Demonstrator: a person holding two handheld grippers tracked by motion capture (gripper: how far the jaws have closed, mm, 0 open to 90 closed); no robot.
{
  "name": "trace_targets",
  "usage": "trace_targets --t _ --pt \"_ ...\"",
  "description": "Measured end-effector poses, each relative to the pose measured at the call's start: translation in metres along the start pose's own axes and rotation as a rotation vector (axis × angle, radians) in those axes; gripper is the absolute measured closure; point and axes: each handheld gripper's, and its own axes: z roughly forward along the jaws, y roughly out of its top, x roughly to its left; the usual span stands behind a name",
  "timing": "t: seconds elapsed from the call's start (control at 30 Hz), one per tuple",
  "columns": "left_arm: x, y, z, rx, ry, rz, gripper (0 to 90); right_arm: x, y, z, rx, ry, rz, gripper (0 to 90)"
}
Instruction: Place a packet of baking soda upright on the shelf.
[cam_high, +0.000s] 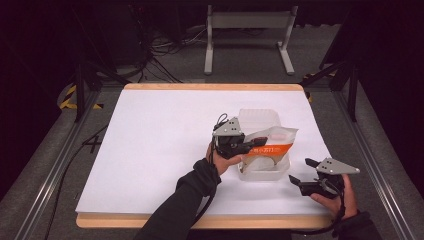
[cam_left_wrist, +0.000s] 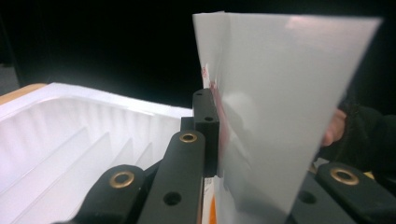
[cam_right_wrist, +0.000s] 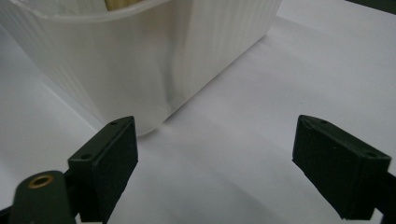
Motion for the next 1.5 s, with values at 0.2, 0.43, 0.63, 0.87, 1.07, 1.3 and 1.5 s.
trace_targets --t 0.2,0.43,0.63,0.87,1.07,1.3,1.5 --pt "-0.003 0.005 0.001 0.013 0.005 0.031 90.0 0.000 0.000 0.000 0.002 0.000 -0.003 14.8" --pt "-0.008 0.011 0.002 0.053 0.026 0.070 89.9 0.000 0.000 0.000 0.005 -0.001 -0.004 15.0" --pt "-0.009 0.015 0.001 0.088 0.036 0.093 89.8 0.000 0.001 -0.001 -0.002 -0.007 -0.006 15.3" --pt "-0.013 0.022 0.001 0.150 0.052 0.119 89.2 0.000 0.001 -0.001 -0.002 -0.010 -0.009 15.5" --pt "-0.017 0.030 -0.004 0.221 0.073 0.148 87.7 0.000 0.001 -0.002 -0.003 -0.014 -0.013 15.5" --pt "-0.017 0.032 -0.005 0.243 0.069 0.152 88.6 -0.001 0.001 -0.004 -0.015 -0.017 -0.006 15.5" --pt "-0.018 0.034 -0.006 0.256 0.080 0.170 84.6 -0.001 0.001 -0.005 -0.020 -0.016 -0.006 15.5"
